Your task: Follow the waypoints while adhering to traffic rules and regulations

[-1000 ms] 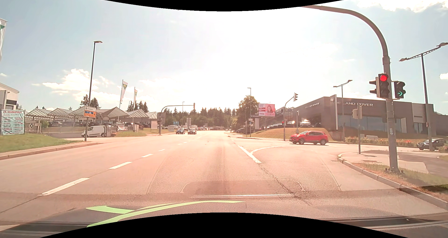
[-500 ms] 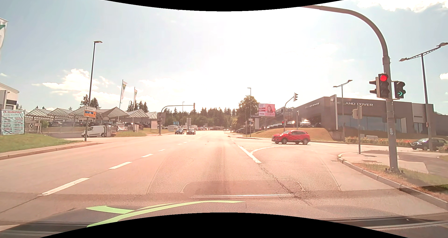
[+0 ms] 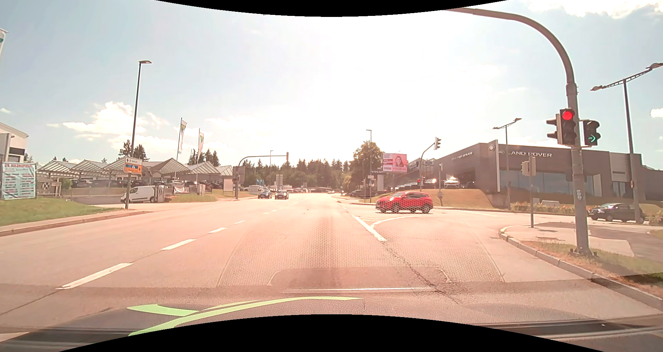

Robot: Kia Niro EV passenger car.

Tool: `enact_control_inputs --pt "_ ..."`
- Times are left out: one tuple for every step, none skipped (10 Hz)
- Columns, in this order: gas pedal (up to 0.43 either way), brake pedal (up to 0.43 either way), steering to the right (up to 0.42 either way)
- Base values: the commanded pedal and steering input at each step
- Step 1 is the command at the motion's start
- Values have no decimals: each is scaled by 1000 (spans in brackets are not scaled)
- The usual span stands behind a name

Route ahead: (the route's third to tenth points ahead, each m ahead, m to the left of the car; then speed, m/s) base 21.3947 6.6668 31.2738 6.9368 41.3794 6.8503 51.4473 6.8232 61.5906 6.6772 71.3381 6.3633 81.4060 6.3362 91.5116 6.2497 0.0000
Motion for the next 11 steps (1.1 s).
enact_control_inputs --pt "0 256 -3" --pt "0 256 -3" --pt "0 256 -4" --pt "0 256 -5" --pt "0 256 -7" --pt "0 256 -8" --pt "0 256 -8" --pt "0 250 -8" --pt "0 256 -8" --pt "0 256 -8" --pt "0 256 -8"
